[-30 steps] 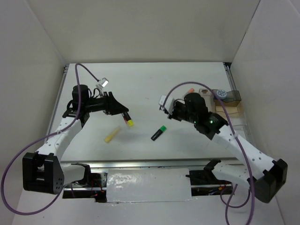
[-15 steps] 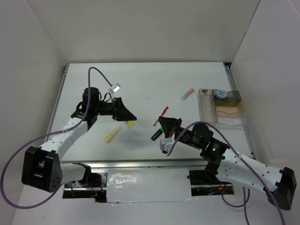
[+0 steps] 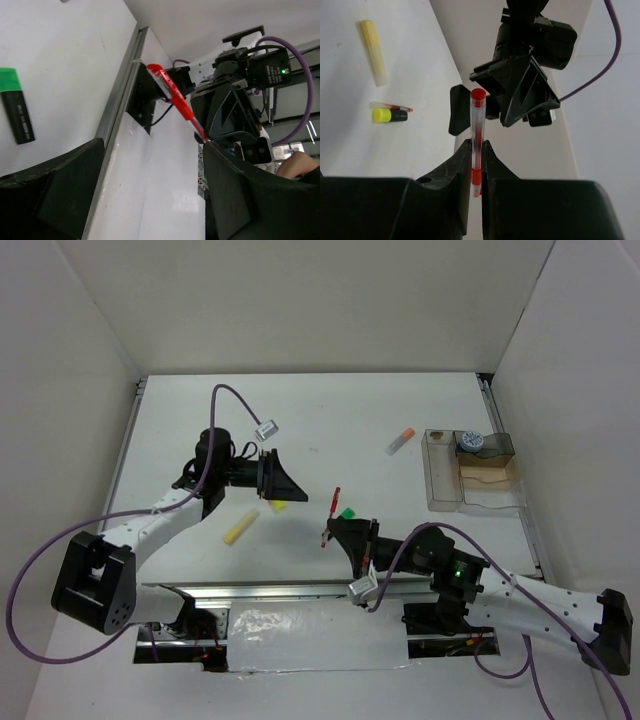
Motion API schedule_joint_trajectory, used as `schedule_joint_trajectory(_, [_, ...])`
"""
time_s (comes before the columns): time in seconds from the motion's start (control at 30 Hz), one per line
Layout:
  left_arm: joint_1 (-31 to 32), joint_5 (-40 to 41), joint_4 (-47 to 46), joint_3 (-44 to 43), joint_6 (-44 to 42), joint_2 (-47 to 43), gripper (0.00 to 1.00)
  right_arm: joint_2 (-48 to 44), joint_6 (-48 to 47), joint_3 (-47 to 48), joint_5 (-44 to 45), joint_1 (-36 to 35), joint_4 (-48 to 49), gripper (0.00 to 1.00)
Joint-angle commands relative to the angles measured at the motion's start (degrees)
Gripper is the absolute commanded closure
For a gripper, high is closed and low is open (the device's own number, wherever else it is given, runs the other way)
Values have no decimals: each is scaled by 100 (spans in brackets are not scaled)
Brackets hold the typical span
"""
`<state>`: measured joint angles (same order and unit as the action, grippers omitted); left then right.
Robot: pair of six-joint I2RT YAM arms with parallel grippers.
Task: Sort the stationery into containers
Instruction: Pick up the pen from the center of the board.
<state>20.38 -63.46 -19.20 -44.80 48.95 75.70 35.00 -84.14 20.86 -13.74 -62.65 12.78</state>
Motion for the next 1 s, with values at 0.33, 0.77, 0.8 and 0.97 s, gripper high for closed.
schedule_joint_trajectory(0.33, [809, -324, -1384, -249, 1099, 682, 20, 77, -454, -38, -155, -203, -65, 100])
schedule_joint_trajectory(0.77, [959, -536, -2852, -196, 2364, 1043, 46, 191, -753, -249, -235, -247, -65, 100])
schedule_joint_trajectory(0.8, [959, -536, -2844, -205, 2374, 1061, 47, 208, -771, -267, -235, -256, -30, 100])
schedule_joint_trajectory(0.97, [968, -483, -2378, -328, 2119, 1175, 48, 393, -841, -302, -200, -265, 251, 100])
